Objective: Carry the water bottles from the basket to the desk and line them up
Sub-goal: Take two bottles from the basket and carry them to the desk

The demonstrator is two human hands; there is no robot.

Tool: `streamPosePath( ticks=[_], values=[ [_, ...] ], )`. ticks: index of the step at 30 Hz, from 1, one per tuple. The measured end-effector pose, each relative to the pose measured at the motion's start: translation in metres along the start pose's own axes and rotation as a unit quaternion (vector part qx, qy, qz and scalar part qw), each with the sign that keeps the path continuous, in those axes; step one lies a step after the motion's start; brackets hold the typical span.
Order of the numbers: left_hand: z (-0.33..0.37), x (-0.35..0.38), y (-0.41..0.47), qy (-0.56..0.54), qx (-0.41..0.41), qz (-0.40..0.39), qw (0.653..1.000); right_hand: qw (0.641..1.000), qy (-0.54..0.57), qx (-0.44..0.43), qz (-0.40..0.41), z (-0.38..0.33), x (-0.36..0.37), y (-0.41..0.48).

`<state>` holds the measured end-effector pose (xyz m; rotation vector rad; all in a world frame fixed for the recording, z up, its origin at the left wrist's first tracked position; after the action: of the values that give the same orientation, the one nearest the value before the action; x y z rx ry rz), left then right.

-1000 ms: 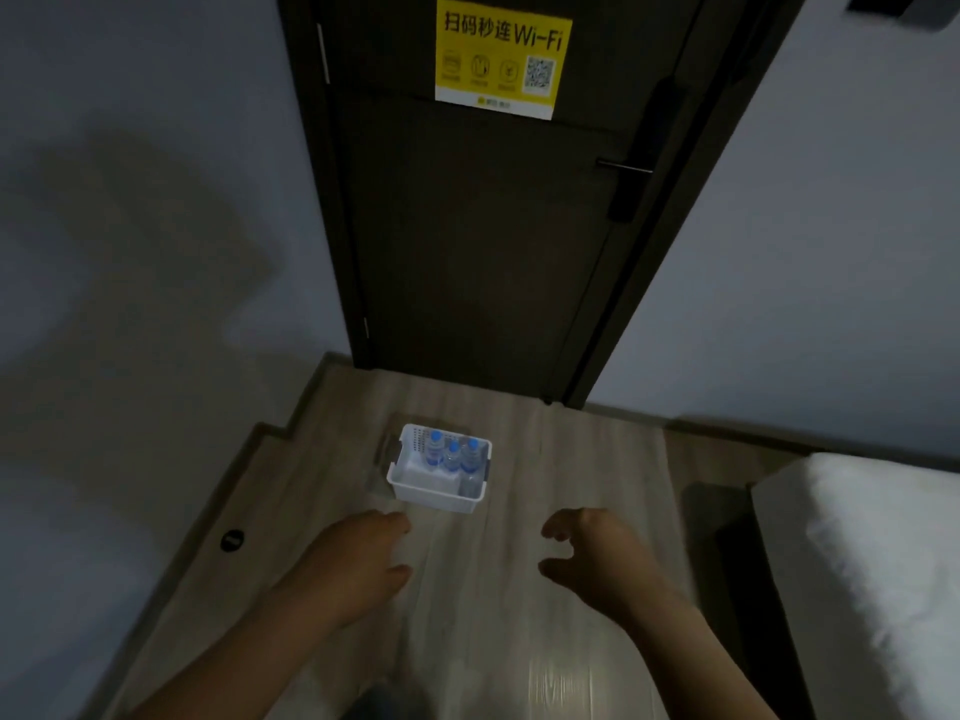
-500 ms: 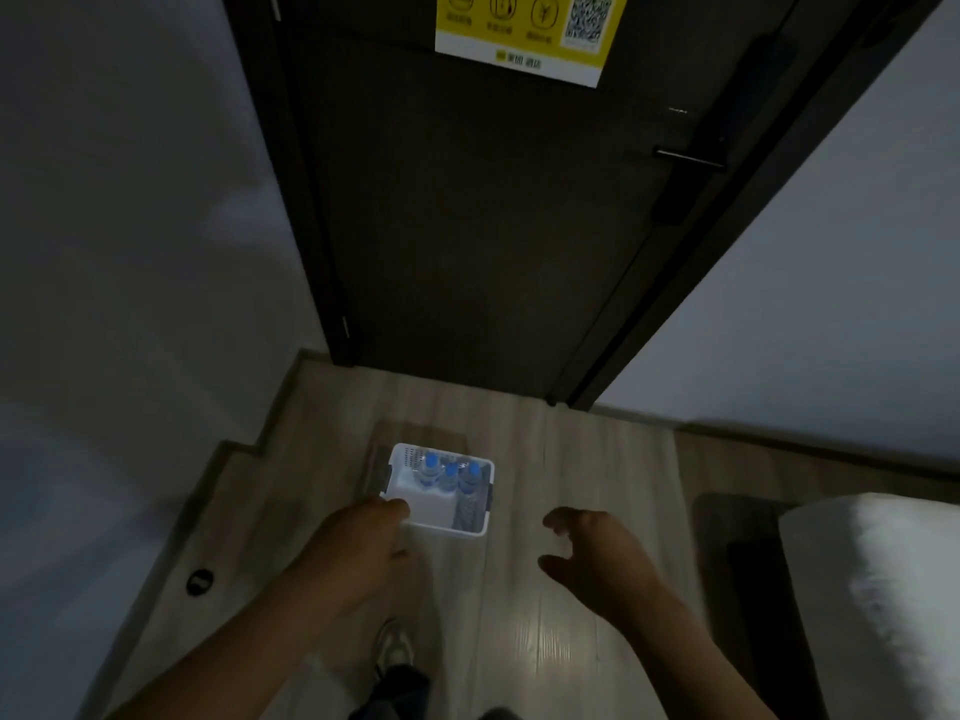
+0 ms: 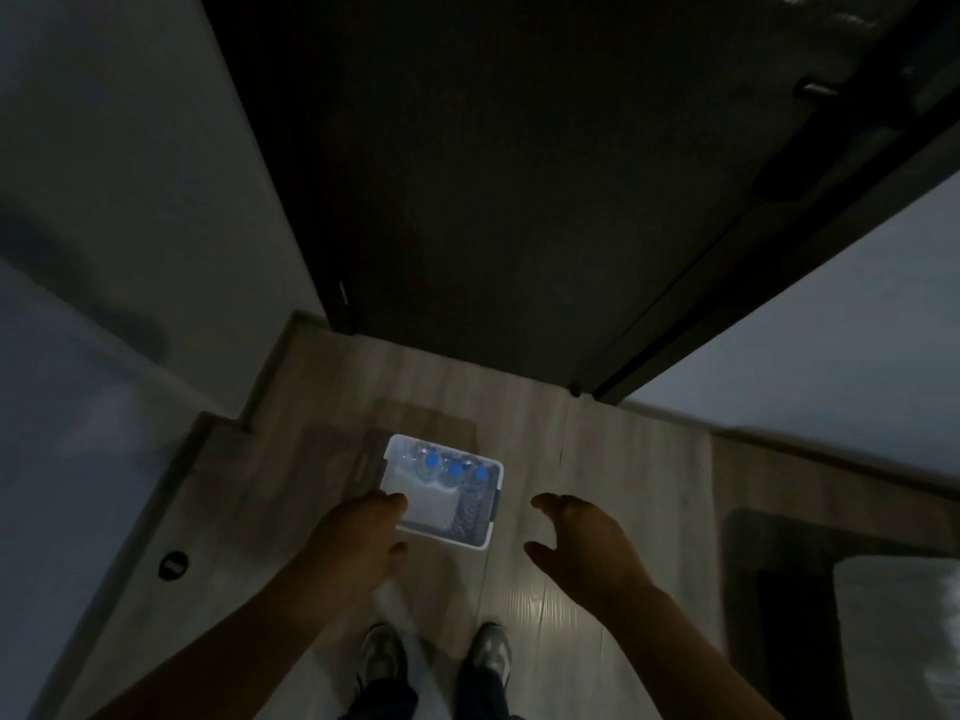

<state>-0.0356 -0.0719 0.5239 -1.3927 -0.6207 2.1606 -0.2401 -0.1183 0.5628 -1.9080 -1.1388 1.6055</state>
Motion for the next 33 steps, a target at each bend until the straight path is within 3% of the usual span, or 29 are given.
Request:
streamPosePath(
  ticks=[5, 11, 18, 21, 25, 33],
  values=[
    [-0.022, 0.032, 0.070, 0.006, 0.011, 0.041, 0.999, 1.000, -0.007, -0.012, -0.014, 0.025, 0.020, 0.082],
    [-0.053, 0.088, 0.154, 0.039, 0.098, 0.176, 0.979, 1.000, -0.013, -0.009, -0.021, 0.061, 0.069, 0.188],
    [-0.100, 0.174, 0.256, 0.045, 0.096, 0.155, 0.982, 1.000, -0.008, -0.003, 0.002, 0.103, 0.142, 0.312],
    [-0.138, 0.213, 0.307, -0.051, -0.025, 0.064, 0.996, 1.000, 0.003, -0.006, 0.019, 0.119, 0.171, 0.359],
    [-0.166, 0.248, 0.358, -0.062, -0.075, 0.059, 0.994, 0.998, 0.015, -0.015, 0.064, 0.138, 0.197, 0.413],
    [-0.188, 0.276, 0.416, -0.175, 0.053, 0.163, 0.970, 0.984, 0.042, -0.052, 0.167, 0.154, 0.231, 0.465]
  ],
)
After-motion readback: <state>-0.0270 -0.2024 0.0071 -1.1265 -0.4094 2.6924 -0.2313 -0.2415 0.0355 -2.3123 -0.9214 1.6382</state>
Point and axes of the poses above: each hand's wrist, its own y-axis towards the middle knuckle, its own x-axis out of the palm, z = x × y, the point moved 8 cm from there along y, towards the middle knuckle, and after that the axes turned 12 degrees about -z, right-handed, at the moved point
